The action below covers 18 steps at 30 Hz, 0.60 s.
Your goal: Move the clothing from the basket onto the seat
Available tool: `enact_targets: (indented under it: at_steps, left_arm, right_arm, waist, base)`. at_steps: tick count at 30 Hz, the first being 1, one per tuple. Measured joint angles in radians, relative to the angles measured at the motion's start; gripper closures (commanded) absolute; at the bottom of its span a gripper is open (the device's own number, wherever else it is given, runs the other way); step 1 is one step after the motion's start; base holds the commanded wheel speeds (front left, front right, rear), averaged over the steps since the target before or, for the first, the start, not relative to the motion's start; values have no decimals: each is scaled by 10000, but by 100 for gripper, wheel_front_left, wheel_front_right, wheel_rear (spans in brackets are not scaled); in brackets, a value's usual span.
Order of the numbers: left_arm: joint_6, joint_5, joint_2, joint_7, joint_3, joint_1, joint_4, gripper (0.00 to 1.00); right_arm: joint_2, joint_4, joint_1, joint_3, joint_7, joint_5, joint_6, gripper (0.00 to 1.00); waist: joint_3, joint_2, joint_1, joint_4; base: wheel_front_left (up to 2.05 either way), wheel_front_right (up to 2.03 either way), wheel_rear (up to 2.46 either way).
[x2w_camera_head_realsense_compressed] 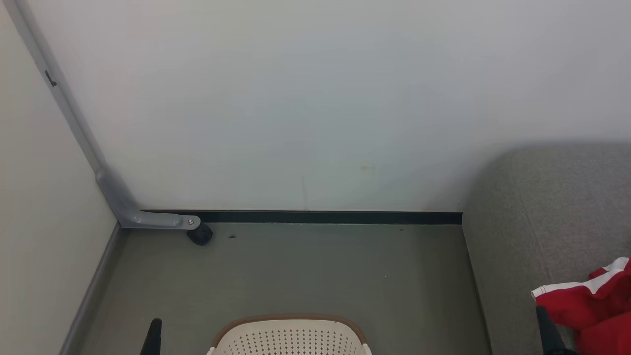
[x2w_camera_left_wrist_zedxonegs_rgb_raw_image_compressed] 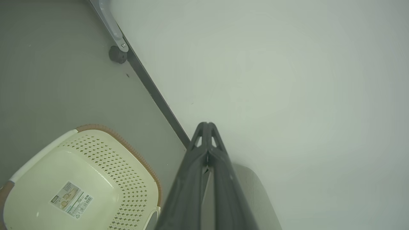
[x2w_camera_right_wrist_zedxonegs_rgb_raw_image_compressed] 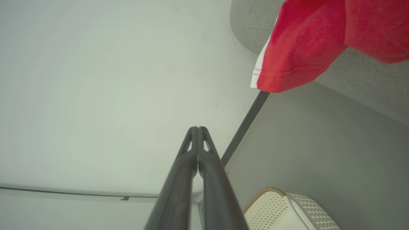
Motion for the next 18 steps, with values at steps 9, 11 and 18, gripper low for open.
enact_targets:
  at_steps: [9, 11, 18]
  left_arm:
    - [-84, -1281, -10, 314, 201, -89, -111, 100]
    - [-84, -1524, -15, 384, 240, -158, -155, 100]
    - [-88, -2558, -27, 637, 384, -216, -249, 100]
  right_arm:
    - [90, 77, -131, -332, 320, 1285, 105, 100]
    - [119, 77, -221, -395, 391, 1551, 159, 100]
    - [190, 119, -315, -646, 637, 2573, 196, 100]
  waist:
    - [34, 0, 0, -74]
    - [42, 1, 0, -91]
    - [68, 0, -1, -149]
  base:
    - [0, 0, 0]
    - [0, 0, 0]
    - [0, 0, 0]
